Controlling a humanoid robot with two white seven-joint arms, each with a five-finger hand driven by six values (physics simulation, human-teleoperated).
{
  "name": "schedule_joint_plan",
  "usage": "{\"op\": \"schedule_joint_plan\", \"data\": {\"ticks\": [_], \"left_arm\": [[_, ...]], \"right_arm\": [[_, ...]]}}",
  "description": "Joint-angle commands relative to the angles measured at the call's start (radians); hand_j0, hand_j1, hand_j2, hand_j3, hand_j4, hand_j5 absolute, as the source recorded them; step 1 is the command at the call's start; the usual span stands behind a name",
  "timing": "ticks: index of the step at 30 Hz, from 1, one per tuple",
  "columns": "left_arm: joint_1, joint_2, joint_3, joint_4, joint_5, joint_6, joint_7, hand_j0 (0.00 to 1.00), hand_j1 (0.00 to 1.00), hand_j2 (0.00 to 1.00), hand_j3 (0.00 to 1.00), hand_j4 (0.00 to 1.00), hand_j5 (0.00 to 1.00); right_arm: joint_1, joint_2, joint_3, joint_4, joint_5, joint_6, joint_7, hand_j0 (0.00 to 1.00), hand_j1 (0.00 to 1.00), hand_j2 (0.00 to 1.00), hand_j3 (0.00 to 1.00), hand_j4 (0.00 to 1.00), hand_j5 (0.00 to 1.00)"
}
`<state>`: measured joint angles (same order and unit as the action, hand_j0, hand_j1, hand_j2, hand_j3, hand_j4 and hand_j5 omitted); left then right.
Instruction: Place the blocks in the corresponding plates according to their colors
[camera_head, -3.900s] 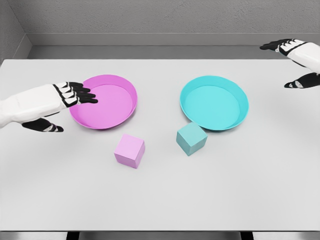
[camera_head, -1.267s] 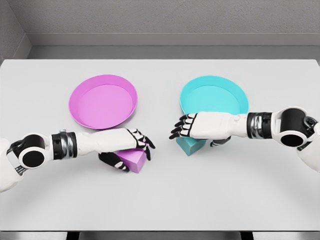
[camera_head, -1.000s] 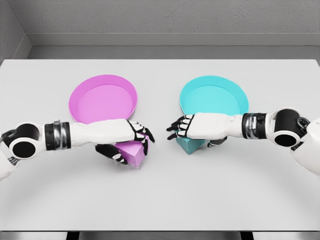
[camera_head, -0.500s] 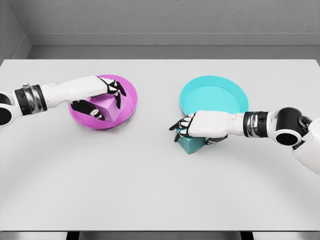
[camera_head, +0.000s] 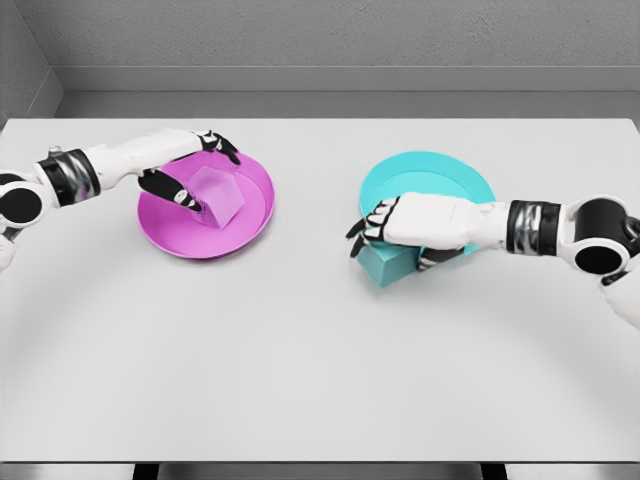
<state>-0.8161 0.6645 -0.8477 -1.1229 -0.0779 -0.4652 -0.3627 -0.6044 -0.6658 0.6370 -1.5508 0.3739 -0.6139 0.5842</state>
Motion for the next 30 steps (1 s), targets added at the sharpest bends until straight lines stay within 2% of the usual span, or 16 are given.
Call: {"op": "schedule_joint_plan", "data": {"ticks": [1,3,5,8,11,13,16,19,21,23,26,30], "left_arm": [[0.000,-0.011,0.002,0.020,0.007,0.005,0.001,1.00,1.00,1.00,1.00,1.00,1.00],[0.000,-0.011,0.004,0.031,0.007,0.005,0.002,1.00,1.00,1.00,1.00,1.00,1.00],[0.000,-0.009,0.006,0.037,0.007,0.005,0.002,1.00,1.00,1.00,1.00,1.00,1.00],[0.005,0.012,0.019,0.028,0.010,-0.012,0.004,1.00,1.00,1.00,1.00,1.00,1.00],[0.014,0.083,0.038,0.032,0.016,-0.116,0.005,1.00,1.00,1.00,1.00,1.00,1.00],[0.026,0.127,0.041,0.049,0.018,-0.136,0.011,1.00,1.00,1.00,1.00,1.00,1.00],[0.049,0.135,0.042,0.124,0.020,-0.146,0.013,1.00,1.00,1.00,1.00,1.00,1.00],[0.066,0.170,0.075,0.196,0.021,-0.146,0.013,1.00,1.00,1.00,1.00,1.00,1.00],[0.066,0.170,0.082,0.238,0.021,-0.146,0.013,1.00,1.00,1.00,1.00,1.00,1.00],[0.067,0.173,0.087,0.226,0.021,-0.146,0.013,1.00,1.00,1.00,1.00,1.00,1.00],[0.086,0.205,0.101,0.227,0.021,-0.146,0.010,1.00,1.00,1.00,1.00,1.00,1.00],[0.087,0.196,0.099,0.222,0.020,-0.146,0.005,1.00,1.00,1.00,1.00,1.00,1.00]], "right_arm": [[0.005,-0.006,-0.057,0.005,-0.056,0.003,-0.001,0.73,0.73,0.73,0.73,0.73,0.73],[0.017,-0.006,-0.097,0.011,-0.107,0.003,-0.001,0.73,0.73,0.73,0.73,0.73,0.73],[0.017,-0.006,-0.146,0.070,-0.144,0.003,-0.001,0.73,0.73,0.73,0.73,0.73,0.73],[0.009,0.003,-0.220,0.221,-0.191,0.003,-0.003,0.75,0.75,0.75,0.75,0.75,0.75],[0.002,0.011,-0.232,0.278,-0.199,0.003,-0.006,0.75,0.75,0.75,0.75,0.75,0.75],[0.003,0.018,-0.231,0.276,-0.196,0.003,-0.004,1.00,1.00,1.00,1.00,1.00,1.00],[0.003,0.009,-0.232,0.273,-0.196,0.003,-0.004,1.00,1.00,1.00,1.00,1.00,1.00],[0.005,0.005,-0.237,0.273,-0.196,0.003,-0.004,1.00,1.00,1.00,1.00,1.00,1.00],[0.017,-0.003,-0.318,0.288,-0.198,0.003,-0.003,1.00,1.00,1.00,1.00,1.00,1.00],[0.023,-0.057,-0.367,0.320,-0.198,0.003,-0.003,1.00,1.00,1.00,1.00,1.00,1.00],[0.040,-0.067,-0.448,0.405,-0.190,0.003,0.003,1.00,1.00,1.00,1.00,1.00,1.00],[0.052,-0.064,-0.442,0.396,-0.187,0.003,0.027,1.00,1.00,1.00,1.00,1.00,1.00]]}}
